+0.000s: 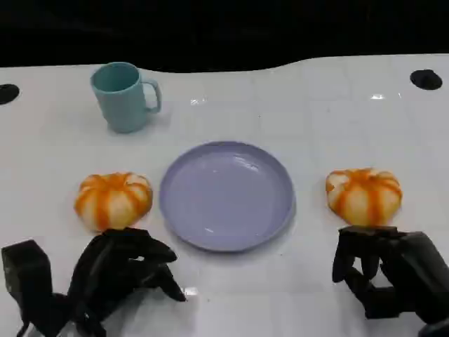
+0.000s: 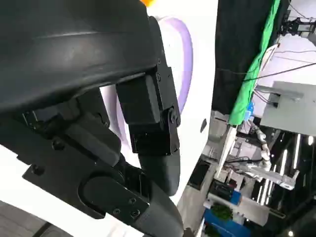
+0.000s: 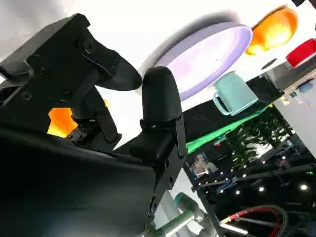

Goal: Grasp the bread from the table and place it into the plate.

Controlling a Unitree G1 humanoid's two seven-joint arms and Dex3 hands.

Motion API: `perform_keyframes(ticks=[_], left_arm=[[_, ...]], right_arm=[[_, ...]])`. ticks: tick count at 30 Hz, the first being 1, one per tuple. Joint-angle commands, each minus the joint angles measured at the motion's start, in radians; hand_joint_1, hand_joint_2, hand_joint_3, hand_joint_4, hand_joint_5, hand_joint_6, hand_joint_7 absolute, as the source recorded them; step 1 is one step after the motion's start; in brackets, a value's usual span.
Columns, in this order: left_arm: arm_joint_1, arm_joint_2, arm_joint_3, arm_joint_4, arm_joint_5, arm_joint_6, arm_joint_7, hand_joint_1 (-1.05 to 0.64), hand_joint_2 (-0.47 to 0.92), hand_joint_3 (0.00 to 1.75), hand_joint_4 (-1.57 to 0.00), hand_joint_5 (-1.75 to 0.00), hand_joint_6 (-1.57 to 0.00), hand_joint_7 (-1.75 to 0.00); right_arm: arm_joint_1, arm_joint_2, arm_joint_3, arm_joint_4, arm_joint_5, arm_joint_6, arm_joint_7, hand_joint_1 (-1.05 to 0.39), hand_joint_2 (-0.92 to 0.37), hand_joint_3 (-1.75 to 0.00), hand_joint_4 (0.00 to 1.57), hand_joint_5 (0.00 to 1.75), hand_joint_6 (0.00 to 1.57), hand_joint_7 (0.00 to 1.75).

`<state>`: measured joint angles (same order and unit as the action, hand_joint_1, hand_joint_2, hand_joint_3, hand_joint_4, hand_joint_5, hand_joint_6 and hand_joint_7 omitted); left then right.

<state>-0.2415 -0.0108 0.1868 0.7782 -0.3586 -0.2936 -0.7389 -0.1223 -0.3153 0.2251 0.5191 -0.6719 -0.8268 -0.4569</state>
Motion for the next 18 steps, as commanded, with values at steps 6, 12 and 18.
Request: perform_keyframes(ticks=[6, 12, 18], left_arm=[[-0.006, 0.016, 0.007, 0.004, 0.001, 0.0, 0.002, -1.05, 0.72, 0.0, -1.57, -0.58, -1.57, -0.19], [-0.007, 0.016, 0.009, 0.009, -0.001, -0.005, -0.006, -1.05, 0.72, 0.0, -1.57, -0.57, -1.57, -0.19], [-0.005, 0.015, 0.008, 0.006, -0.001, -0.003, -0.005, -1.05, 0.72, 0.0, -1.57, -0.57, -1.57, -0.19]], right_arm=[[-0.008, -0.018, -0.002, 0.001, 0.006, -0.007, -0.009, -0.11, -0.32, -1.3, 0.92, 1.75, 0.79, 1.53], [-0.005, -0.019, -0.003, -0.003, 0.009, -0.003, -0.002, -0.11, -0.32, -1.3, 0.91, 1.75, 0.79, 1.53], [-0.004, -0.019, -0.003, -0.002, 0.009, -0.005, -0.004, -0.11, -0.32, -1.3, 0.91, 1.75, 0.79, 1.53]])
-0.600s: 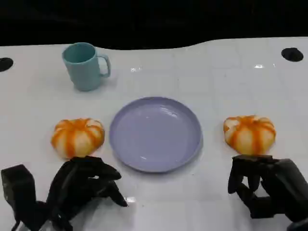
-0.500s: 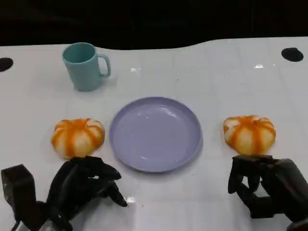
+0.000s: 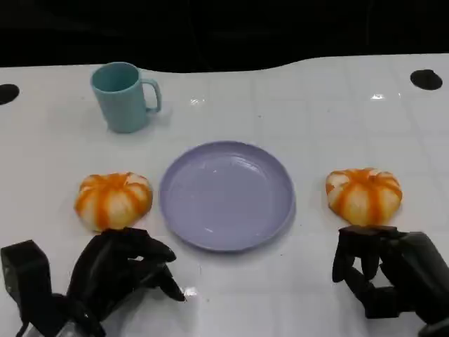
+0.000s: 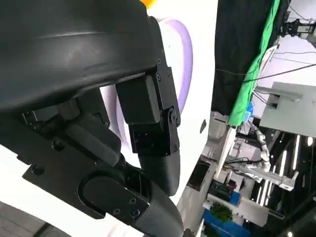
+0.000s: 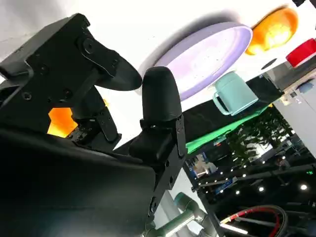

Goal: Grasp the bread from the table and place it into the plate.

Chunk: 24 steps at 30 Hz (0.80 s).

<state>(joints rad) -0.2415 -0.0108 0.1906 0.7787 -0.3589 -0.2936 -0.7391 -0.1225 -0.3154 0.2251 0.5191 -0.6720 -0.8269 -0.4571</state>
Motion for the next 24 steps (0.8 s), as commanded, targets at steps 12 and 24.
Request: perform_keyframes(ticks=[12, 24], left_arm=[[-0.007, 0.016, 0.004, 0.005, 0.0, 0.001, -0.003, -1.05, 0.72, 0.0, -1.57, -0.57, -1.57, -0.19], [-0.01, 0.016, 0.004, 0.01, 0.002, 0.0, -0.002, -1.05, 0.72, 0.0, -1.57, -0.57, -1.57, -0.19]], right_arm=[[0.0, -0.02, -0.005, -0.012, 0.012, 0.001, 0.001, -0.1, -0.33, -1.28, 0.88, 1.75, 0.83, 1.38], [0.011, -0.014, -0.039, -0.069, 0.036, 0.042, -0.002, -0.21, -0.68, -0.55, 0.65, 1.33, 0.84, 0.57]])
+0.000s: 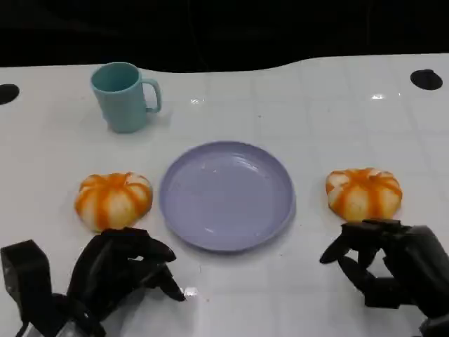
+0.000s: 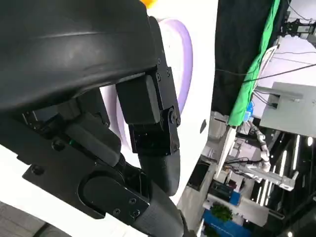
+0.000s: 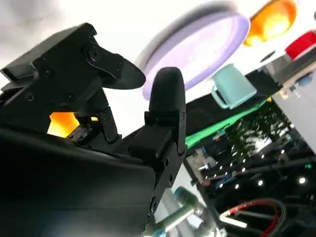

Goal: Grasp the bread from the table and place it into the plate.

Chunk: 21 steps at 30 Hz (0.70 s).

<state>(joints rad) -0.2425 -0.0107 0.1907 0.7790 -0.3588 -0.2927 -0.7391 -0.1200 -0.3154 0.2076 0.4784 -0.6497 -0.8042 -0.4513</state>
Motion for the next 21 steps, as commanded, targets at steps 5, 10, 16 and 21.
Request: perform_keyframes(ticks=[5, 10, 16, 21], left_arm=[[-0.013, 0.017, 0.005, 0.018, 0.001, -0.005, -0.006, -1.05, 0.72, 0.0, -1.57, -0.57, -1.57, -0.19], [-0.014, 0.015, 0.006, 0.021, -0.003, -0.001, -0.01, -1.05, 0.72, 0.0, -1.57, -0.56, -1.57, -0.18], [-0.011, 0.012, 0.002, 0.019, 0.004, -0.01, -0.005, -1.05, 0.72, 0.0, -1.57, -0.57, -1.57, -0.18], [-0.012, 0.013, 0.001, 0.019, 0.006, -0.008, -0.001, -1.05, 0.72, 0.0, -1.57, -0.57, -1.57, -0.19]], right_arm=[[-0.001, -0.017, -0.039, -0.034, 0.024, 0.031, -0.014, -0.27, -0.77, -0.37, 0.52, 1.18, 0.73, 0.46], [0.003, -0.028, -0.059, -0.074, 0.002, 0.085, -0.014, -0.34, -0.85, -0.21, 0.4, 0.98, 0.61, 0.36], [0.001, -0.064, -0.072, -0.142, -0.076, 0.189, -0.033, -0.41, -0.92, -0.05, 0.32, 0.62, 0.55, 0.17], [0.026, -0.084, -0.071, -0.264, -0.124, 0.352, 0.062, -0.48, -0.92, -0.03, 0.17, 0.48, 0.43, 0.06]])
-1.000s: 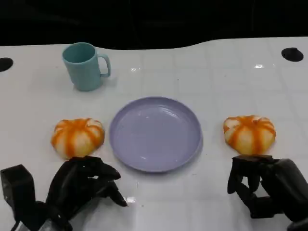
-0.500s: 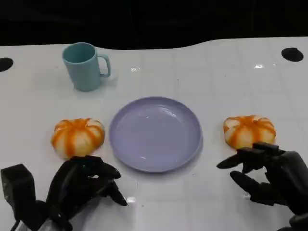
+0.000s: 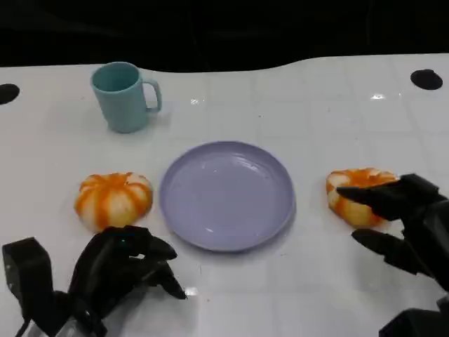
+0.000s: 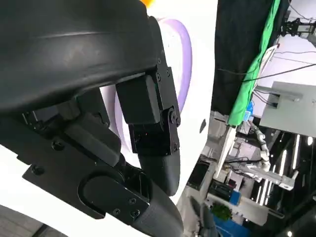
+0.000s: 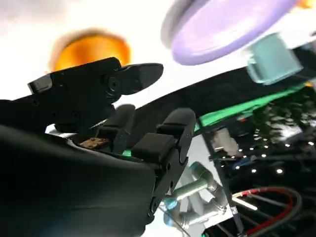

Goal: Grasp the bread from the table and place it into the plate.

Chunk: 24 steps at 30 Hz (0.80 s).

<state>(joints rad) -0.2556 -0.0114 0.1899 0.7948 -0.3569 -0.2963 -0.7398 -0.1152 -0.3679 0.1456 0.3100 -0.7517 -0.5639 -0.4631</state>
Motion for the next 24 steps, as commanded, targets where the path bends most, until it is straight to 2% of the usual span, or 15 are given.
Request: perform_keyframes(ticks=[1, 5, 10, 15, 19, 24], left_arm=[[0.0, 0.014, 0.003, 0.004, 0.002, -0.002, -0.002, -1.05, 0.72, 0.0, -1.57, -0.57, -1.57, -0.19], [-0.003, 0.014, 0.006, 0.008, -0.003, -0.001, -0.009, -1.05, 0.72, 0.0, -1.57, -0.57, -1.57, -0.19], [-0.007, 0.014, 0.005, 0.014, 0.002, -0.002, -0.003, -1.05, 0.72, 0.0, -1.57, -0.57, -1.57, -0.19], [-0.008, 0.011, 0.004, 0.015, 0.0, -0.003, -0.003, -1.05, 0.71, 0.0, -1.57, -0.57, -1.57, -0.19], [-0.005, 0.01, 0.003, 0.011, 0.003, -0.003, 0.0, -1.05, 0.72, 0.0, -1.57, -0.57, -1.57, -0.19], [-0.003, 0.008, 0.004, 0.007, 0.0, 0.001, 0.001, -1.05, 0.71, 0.0, -1.57, -0.57, -1.57, -0.19]], right_arm=[[0.026, -0.034, -0.008, -0.117, -0.027, 0.137, 0.092, -0.49, -0.92, -0.03, 0.14, 0.46, 0.4, 0.05], [0.033, -0.043, -0.002, -0.193, -0.014, 0.223, 0.198, -0.49, -0.89, -0.01, 0.05, 0.42, 0.32, 0.0], [-0.001, -0.055, 0.021, -0.201, -0.037, 0.293, 0.278, -0.49, -0.85, 0.0, 0.0, 0.42, 0.28, 0.0], [-0.058, -0.068, 0.06, -0.155, -0.065, 0.347, 0.344, -0.51, -0.83, 0.0, 0.0, 0.39, 0.27, 0.0], [-0.108, -0.072, 0.107, -0.104, -0.092, 0.396, 0.398, -0.52, -0.82, 0.0, 0.0, 0.28, 0.24, 0.0], [-0.184, -0.059, 0.161, 0.004, -0.119, 0.423, 0.373, -0.51, -0.82, 0.0, 0.03, 0.29, 0.27, 0.02]])
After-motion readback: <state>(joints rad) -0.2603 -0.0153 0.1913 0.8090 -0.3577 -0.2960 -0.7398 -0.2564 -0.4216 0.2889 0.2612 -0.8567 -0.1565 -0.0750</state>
